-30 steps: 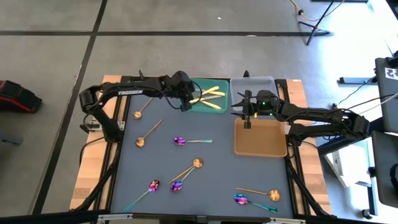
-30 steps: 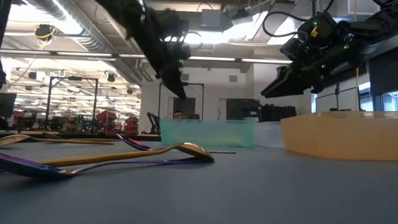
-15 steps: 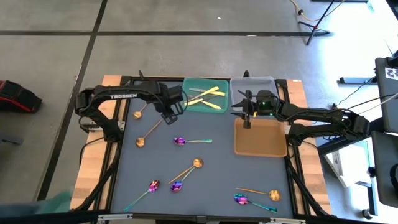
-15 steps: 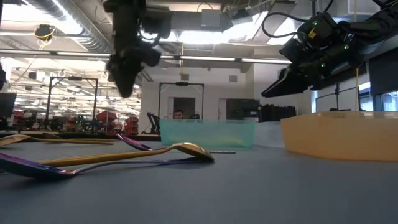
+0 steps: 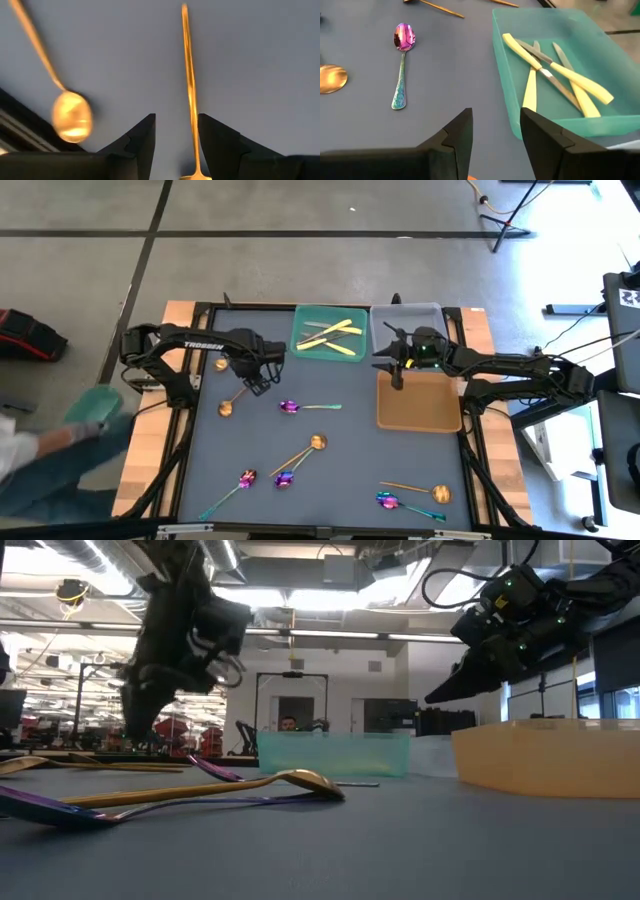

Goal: Sort silverware by color (type)
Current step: Put the gold spoon into the transparent bin

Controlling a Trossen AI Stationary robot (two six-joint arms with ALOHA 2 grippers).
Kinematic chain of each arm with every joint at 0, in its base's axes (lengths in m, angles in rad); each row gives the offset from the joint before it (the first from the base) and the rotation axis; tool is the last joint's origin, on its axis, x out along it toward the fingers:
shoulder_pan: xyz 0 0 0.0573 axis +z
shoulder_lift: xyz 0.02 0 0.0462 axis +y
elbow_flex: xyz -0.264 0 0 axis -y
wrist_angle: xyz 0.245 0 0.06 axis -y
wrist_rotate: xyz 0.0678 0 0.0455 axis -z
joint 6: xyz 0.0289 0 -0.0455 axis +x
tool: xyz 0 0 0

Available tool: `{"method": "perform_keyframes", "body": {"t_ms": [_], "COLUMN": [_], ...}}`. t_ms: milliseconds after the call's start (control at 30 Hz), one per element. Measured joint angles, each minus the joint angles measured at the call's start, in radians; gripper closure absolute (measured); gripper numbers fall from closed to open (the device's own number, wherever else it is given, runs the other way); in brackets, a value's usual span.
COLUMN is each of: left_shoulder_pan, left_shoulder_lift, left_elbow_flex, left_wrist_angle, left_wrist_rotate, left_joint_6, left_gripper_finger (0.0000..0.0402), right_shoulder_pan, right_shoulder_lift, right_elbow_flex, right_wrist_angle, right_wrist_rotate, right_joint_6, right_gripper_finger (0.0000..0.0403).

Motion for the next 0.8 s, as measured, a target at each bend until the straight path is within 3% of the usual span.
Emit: {"method": "perform_keyframes", "body": {"t_ms": [167, 600, 800], "left_shoulder_pan": [0.027, 0.065, 0.065], "left_shoulder_lift": [0.000, 0.000, -0.001], "left_elbow_flex": [-0.088, -0.135, -0.172], "left_wrist_angle": [0.105, 0.203, 0.226], "left_wrist_rotate": [0.088, 0.112, 0.116], "left_joint_6": [0.001, 0.003, 0.009], "left_gripper_finger": [0.0260, 0.0261, 0.0288], "right_shoulder_pan": [0.000, 0.106, 0.106], "right_shoulder_lift": [0.000, 0.000, 0.000], "right_elbow_flex": [0.000, 0.000, 0.000], "right_wrist_angle": [-0.006, 0.027, 0.034], "right_wrist_rotate": [0.000, 0.009, 0.008], "right_joint_6": [0.022, -0.054, -0.054], "right_gripper_finger": [0.0251, 0.0251, 0.0251]}}
